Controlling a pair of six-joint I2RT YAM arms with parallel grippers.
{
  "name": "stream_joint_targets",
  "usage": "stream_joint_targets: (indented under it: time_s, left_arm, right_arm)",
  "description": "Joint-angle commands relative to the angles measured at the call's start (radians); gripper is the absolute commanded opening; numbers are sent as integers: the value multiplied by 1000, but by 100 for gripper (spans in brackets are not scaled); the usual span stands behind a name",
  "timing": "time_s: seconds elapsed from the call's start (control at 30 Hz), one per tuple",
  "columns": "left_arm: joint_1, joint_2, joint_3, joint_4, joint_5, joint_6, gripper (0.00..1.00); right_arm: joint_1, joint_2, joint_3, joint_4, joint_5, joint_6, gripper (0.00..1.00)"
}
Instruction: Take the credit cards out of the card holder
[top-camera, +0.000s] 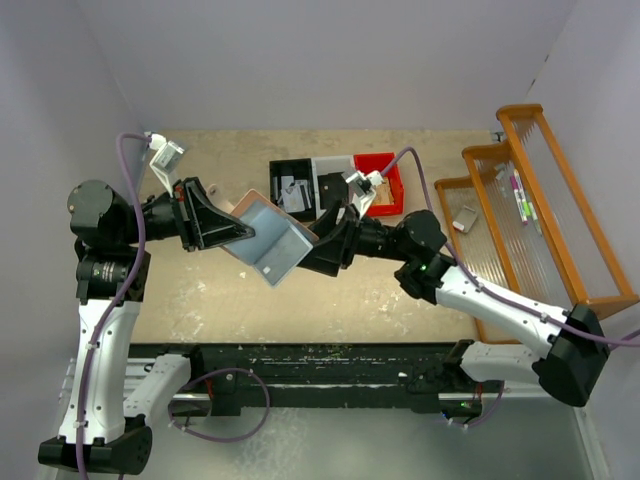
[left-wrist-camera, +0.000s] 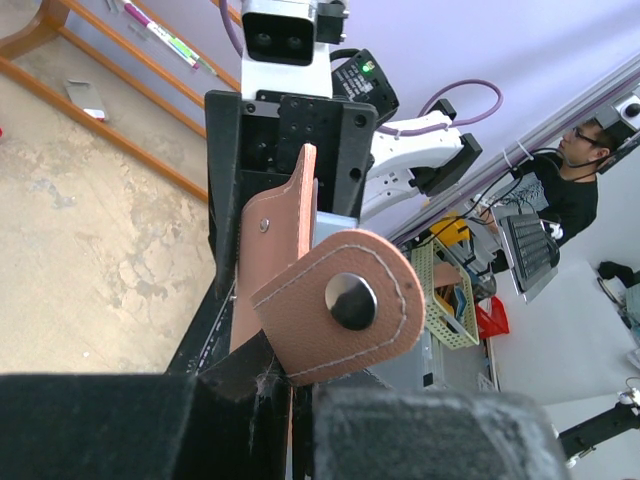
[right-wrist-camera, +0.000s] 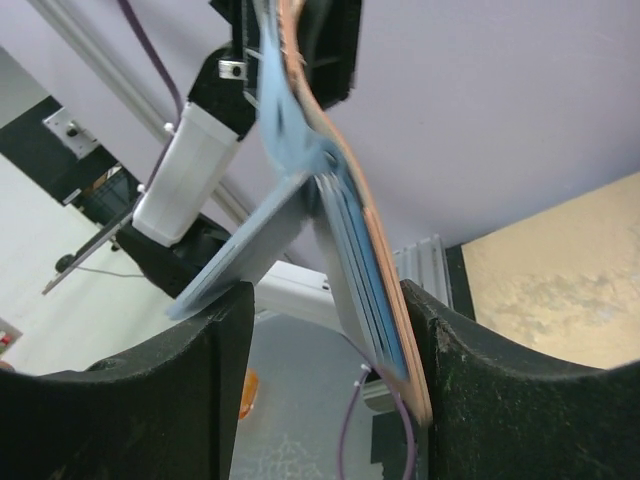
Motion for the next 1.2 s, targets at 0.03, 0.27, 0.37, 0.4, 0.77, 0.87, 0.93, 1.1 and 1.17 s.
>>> stream_joint_targets:
  time_s: [0.03, 0.27, 0.37, 0.4, 0.77, 0.87, 0.93, 1.1, 1.17]
  left_arm:
    - [6, -6, 9, 42, -10, -18, 1]
    - [6, -20, -13, 28, 3, 5, 1]
    - [6, -22, -10, -31, -1, 82, 1]
    - [6, -22, -6, -75, -6, 123, 1]
    - [6, -24, 40, -472, -172, 786, 43]
    - [6, -58, -2, -476, -158, 867, 52]
    - [6, -100, -50, -446, -162, 888, 55]
    - [6, -200, -141, -400, -131, 933, 66]
    - [6, -207, -158, -413, -88, 964, 72]
  right_arm:
    - [45, 39, 118, 22, 61, -36, 62]
    - [48, 86, 138, 55, 147, 23, 47]
    - [49, 98, 170, 21, 186, 57, 33]
    - [51, 94, 175, 3, 207, 60, 29]
    - [112, 83, 415, -766, 582, -82, 0]
    - [145, 122, 485, -919, 678, -102, 0]
    - [175, 152, 544, -1023, 763, -115, 0]
    - [249, 254, 703, -1256, 964, -125, 0]
    - [284, 293, 771, -1315, 1029, -129, 0]
